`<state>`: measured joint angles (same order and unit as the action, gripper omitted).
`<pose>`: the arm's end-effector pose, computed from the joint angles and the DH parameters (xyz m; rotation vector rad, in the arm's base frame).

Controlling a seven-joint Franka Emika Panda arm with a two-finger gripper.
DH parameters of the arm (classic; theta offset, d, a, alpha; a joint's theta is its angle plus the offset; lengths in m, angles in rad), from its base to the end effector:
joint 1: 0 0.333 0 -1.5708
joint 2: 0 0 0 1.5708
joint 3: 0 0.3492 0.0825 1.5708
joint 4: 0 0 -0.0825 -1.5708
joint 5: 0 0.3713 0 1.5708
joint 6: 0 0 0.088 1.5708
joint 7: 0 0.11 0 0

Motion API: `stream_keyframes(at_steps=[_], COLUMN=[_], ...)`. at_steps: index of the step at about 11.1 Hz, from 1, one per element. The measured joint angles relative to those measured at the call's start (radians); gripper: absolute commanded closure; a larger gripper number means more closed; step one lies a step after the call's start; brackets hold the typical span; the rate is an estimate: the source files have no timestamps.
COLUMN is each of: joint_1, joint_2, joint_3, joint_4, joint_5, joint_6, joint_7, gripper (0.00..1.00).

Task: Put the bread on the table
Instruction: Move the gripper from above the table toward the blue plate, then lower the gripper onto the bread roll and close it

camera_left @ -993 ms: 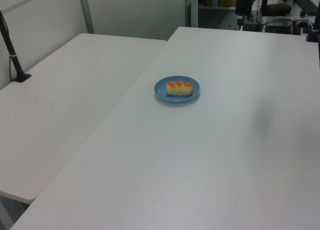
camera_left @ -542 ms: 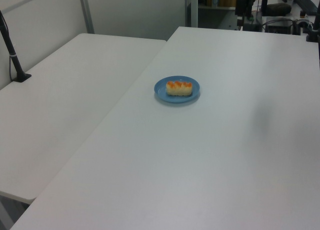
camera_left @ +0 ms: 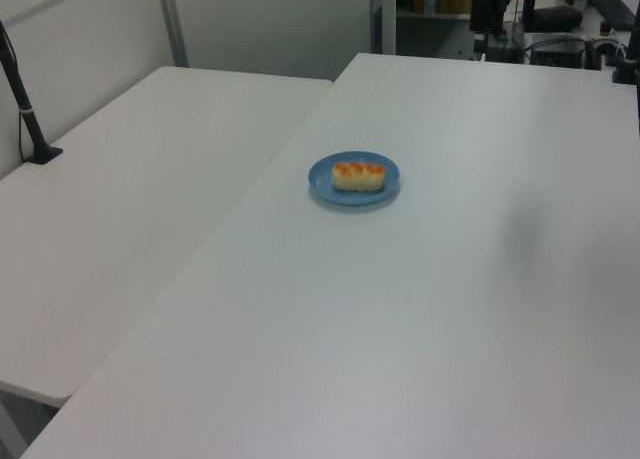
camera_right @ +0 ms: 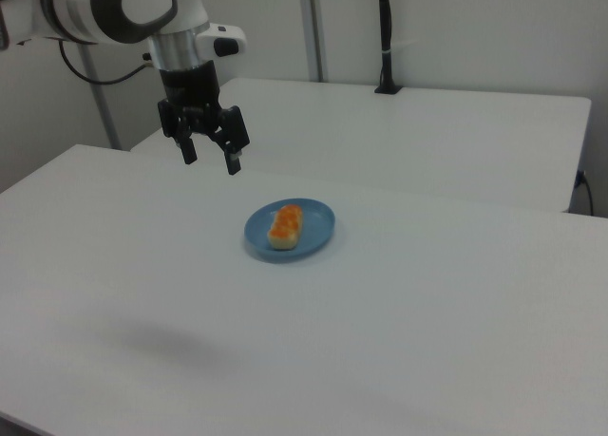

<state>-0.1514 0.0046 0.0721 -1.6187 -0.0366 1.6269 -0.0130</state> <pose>0.5456 -0.0473 0.6351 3.1037 -0.0998 0.0030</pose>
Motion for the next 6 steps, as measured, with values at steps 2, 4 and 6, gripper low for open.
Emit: stream_keyframes(at_steps=[2, 4, 6], joint_1=[0.0, 0.0, 0.008], joint_2=[0.04, 0.095, 0.187], joint_3=[0.001, 0.004, 0.008], joint_4=[0.011, 0.011, 0.01], joint_5=[-0.016, -0.034, -0.053], joint_6=[0.044, 0.147, 0.301], joint_7=[0.0, -0.003, -0.003], gripper=[0.0, 0.04, 0.0])
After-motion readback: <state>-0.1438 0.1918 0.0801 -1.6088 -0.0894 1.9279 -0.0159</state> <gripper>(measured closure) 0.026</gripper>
